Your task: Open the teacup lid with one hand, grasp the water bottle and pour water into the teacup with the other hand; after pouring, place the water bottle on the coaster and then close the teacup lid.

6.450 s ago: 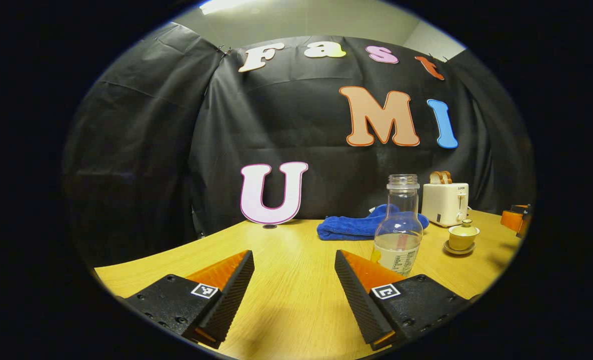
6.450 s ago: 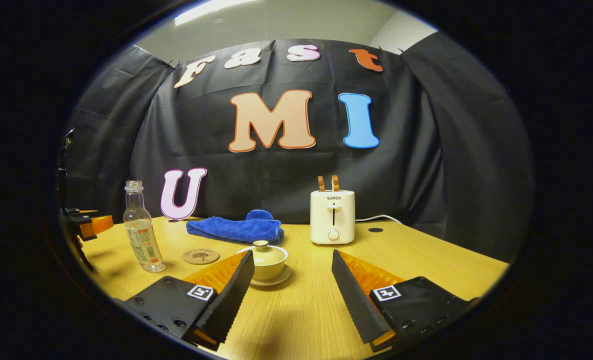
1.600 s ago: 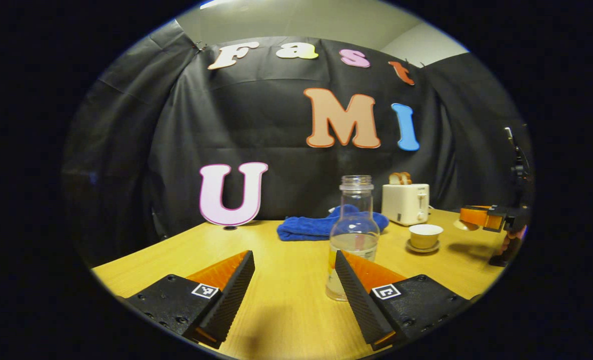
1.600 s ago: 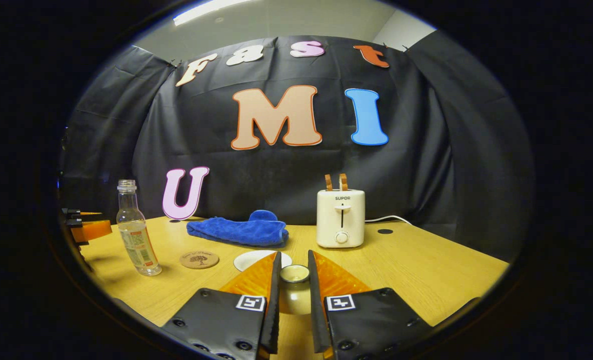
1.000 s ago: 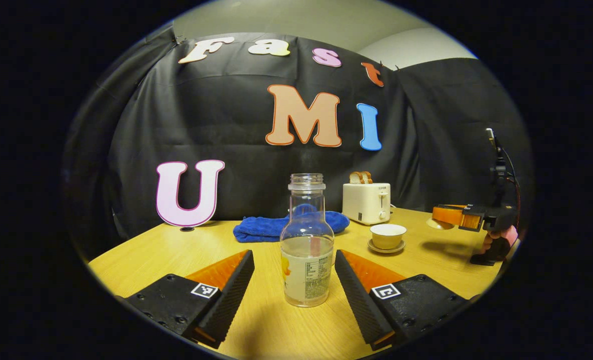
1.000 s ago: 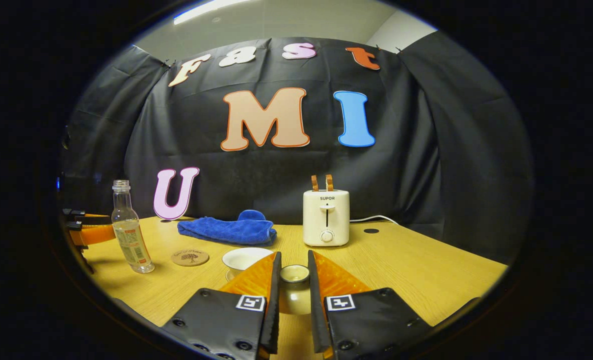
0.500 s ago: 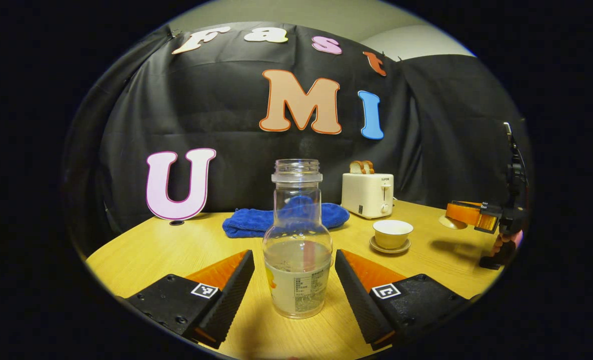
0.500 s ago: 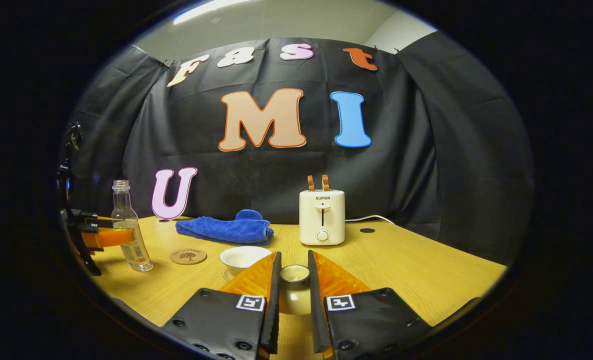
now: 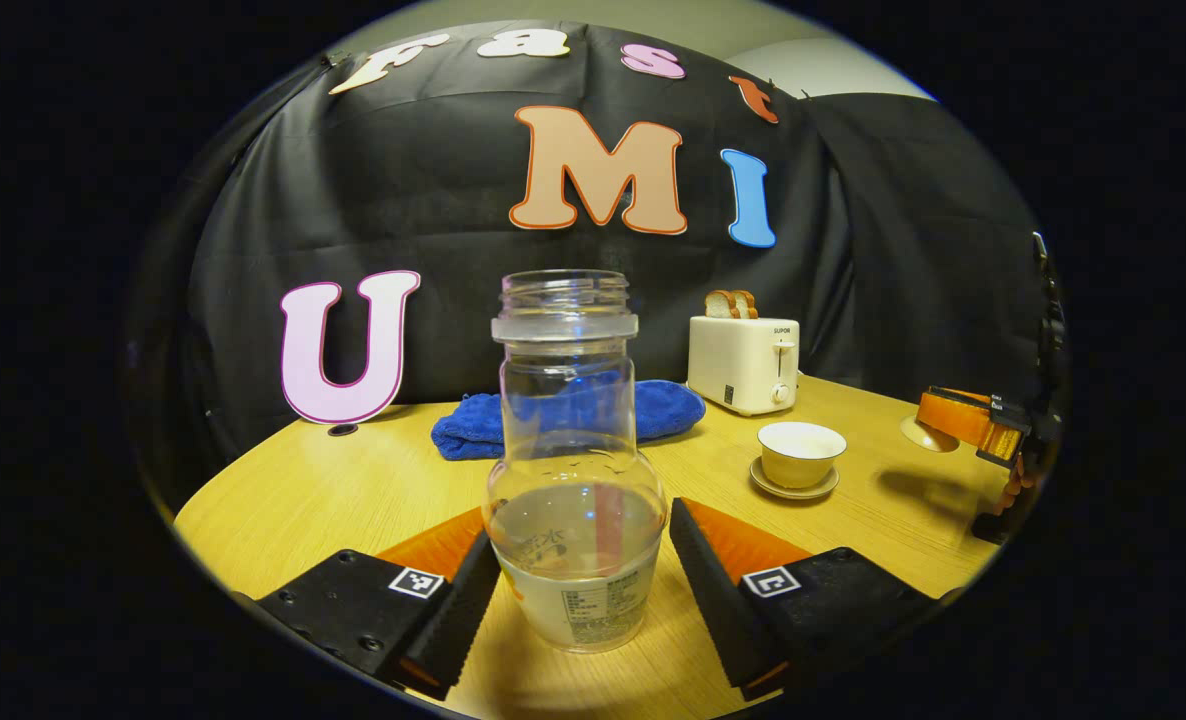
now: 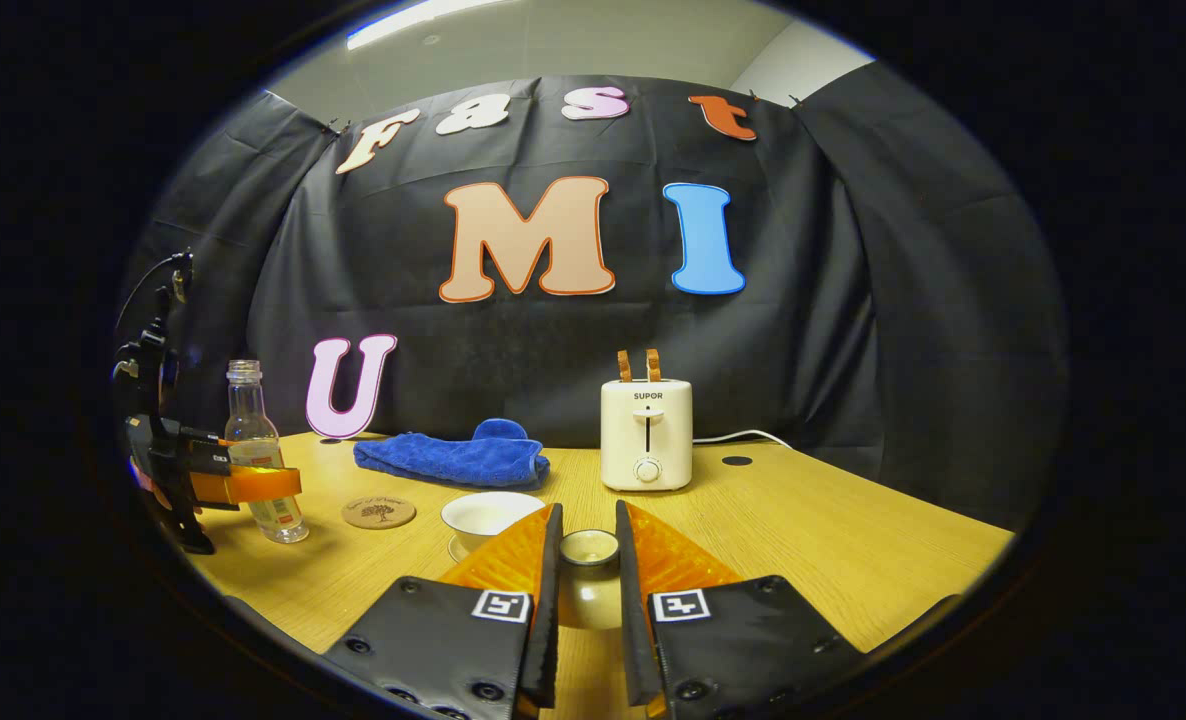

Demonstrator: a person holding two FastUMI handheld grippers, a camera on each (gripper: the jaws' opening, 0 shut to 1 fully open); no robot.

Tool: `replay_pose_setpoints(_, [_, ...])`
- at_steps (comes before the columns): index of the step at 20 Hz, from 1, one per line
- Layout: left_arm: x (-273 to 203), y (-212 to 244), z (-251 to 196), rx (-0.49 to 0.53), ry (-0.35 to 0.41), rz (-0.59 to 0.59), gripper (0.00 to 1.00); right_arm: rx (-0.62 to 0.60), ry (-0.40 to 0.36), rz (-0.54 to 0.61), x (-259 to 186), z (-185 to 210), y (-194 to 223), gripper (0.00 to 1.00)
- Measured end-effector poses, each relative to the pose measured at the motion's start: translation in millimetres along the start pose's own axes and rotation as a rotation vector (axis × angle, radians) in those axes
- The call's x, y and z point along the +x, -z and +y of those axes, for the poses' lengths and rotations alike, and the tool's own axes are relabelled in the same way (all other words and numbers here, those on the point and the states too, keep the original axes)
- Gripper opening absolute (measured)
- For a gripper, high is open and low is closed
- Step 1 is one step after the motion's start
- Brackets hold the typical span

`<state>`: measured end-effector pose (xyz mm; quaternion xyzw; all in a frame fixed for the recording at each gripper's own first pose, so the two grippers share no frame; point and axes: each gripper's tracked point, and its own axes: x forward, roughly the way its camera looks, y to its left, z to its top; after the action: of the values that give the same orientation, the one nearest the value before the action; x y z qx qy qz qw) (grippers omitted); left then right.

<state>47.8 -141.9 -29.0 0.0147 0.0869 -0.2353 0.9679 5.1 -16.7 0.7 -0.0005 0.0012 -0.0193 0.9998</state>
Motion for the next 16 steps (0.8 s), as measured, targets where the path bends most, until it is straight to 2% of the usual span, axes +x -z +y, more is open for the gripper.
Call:
replay_pose_setpoints(2, [-0.8, 0.4, 1.1, -0.004, -0.014, 0.004, 0.76, 0.000, 0.000, 0.000, -0.2, -0.4, 0.1, 0.29])
replay_pose_setpoints(7, [1.1, -1.7, -6.1, 0.055, -0.014, 0.000, 0.69, 0.001, -0.008, 0.003, 0.2, 0.3, 0.6, 0.29])
replay_pose_setpoints(9, [4.3, -4.1, -0.1, 0.105, -0.069, 0.010, 0.68, 0.001, -0.011, 0.004, 0.0, 0.3, 0.7, 0.29])
replay_pose_setpoints(12, [8.5, -7.4, 6.0, 0.203, -0.162, 0.056, 0.67, 0.002, -0.012, 0.005, 0.5, -1.6, 0.5, 0.29])
replay_pose_setpoints(16, [18.9, -27.5, 1.8, 0.439, -0.207, 0.082, 0.67, 0.001, -0.008, 0.005, 1.2, -5.0, 0.8, 0.29])
